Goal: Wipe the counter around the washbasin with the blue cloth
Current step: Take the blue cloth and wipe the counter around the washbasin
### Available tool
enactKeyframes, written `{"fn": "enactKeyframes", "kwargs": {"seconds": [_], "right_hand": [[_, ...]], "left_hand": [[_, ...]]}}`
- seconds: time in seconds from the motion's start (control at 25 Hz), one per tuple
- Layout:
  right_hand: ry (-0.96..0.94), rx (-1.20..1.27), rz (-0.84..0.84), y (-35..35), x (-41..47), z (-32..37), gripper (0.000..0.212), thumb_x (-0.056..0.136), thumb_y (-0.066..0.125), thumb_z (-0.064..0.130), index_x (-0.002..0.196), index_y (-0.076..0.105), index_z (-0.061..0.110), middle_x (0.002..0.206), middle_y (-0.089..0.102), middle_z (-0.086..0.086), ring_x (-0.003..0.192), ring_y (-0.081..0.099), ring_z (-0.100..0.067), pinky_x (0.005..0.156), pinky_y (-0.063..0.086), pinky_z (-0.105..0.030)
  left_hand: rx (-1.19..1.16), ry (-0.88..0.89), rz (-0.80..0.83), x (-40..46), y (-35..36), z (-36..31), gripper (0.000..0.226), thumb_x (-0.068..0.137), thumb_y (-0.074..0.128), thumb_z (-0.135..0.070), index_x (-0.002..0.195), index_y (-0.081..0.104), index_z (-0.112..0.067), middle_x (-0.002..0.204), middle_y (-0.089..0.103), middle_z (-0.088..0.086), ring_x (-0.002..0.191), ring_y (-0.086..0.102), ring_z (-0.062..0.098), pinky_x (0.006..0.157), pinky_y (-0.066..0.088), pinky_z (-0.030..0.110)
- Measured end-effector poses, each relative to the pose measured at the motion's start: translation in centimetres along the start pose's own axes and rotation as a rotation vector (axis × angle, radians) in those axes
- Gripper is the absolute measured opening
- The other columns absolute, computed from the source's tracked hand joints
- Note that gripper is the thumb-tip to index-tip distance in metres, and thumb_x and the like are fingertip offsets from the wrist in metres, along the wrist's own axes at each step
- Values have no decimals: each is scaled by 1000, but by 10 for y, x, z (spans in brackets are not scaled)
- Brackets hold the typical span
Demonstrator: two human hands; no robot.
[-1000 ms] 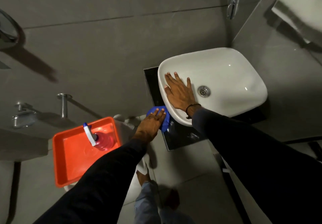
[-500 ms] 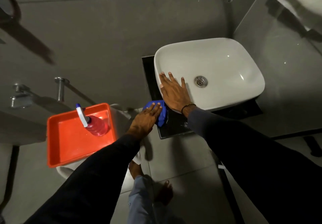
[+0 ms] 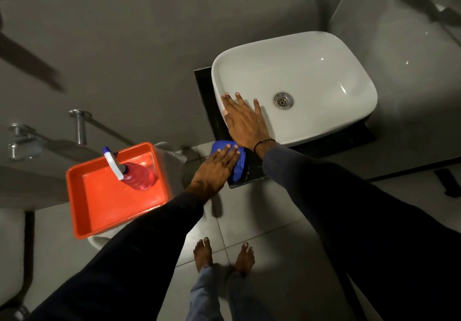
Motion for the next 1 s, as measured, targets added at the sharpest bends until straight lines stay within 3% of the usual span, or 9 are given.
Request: {"fn": "enactKeyframes", "kwargs": {"seconds": [0.12,0.24,0.36,0.56,0.68,0.8,1.0], "right_hand": [[4,-32,-2,5,3,-2,56,106,26,34,159,17,22,166,23,5,156,15,-19,124,12,-59],[11,-16,-28,6,1,0,54,105,27,33,158,23,21,165,28,4,155,20,-19,123,14,-59],[10,-26,-37,5,-3,0,55,104,32,33,157,25,19,164,30,2,155,22,-22,122,16,-60],[32,16,-32,7,-9,0,56,103,37,32,156,27,17,164,31,-1,155,22,-23,122,18,-60],[17,135,-142,6,-28,-2,53,100,43,25,152,39,13,158,42,-4,151,31,-25,123,22,-54],[23,222,-310,-1,-54,-11,46,95,47,14,139,56,8,142,60,-9,140,49,-26,122,30,-48],[63,155,-408,-14,-98,-28,39,92,51,11,127,66,7,125,71,-10,126,61,-25,117,36,-44]], "left_hand": [[-72,-50,4,24,-8,18,75,97,41,-9,161,2,-13,170,3,12,158,1,31,125,-5,40],[-106,14,4,19,1,6,80,94,49,-9,161,4,-17,170,7,9,158,5,30,126,-2,42],[-101,137,1,-4,23,-36,84,93,49,-5,160,1,-22,170,2,4,158,1,26,124,-7,42],[-67,167,9,-13,34,-52,88,92,48,1,159,-2,-25,170,-2,3,158,-2,25,124,-8,43],[-225,141,58,-11,22,-45,84,93,46,4,160,6,-26,170,4,0,158,1,22,121,-11,37],[-364,150,61,-10,8,-41,75,95,46,3,160,17,-19,169,15,3,158,10,20,129,-1,39],[-379,205,3,-22,-8,-31,61,99,42,1,157,29,-12,166,27,8,156,21,23,130,10,36]]}}
Point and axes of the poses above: each hand's wrist, its own x-axis towards the middle knuckle, its own y-axis out of the palm, z = x × y, the point moved 1 cm from there along x, towards the middle knuckle
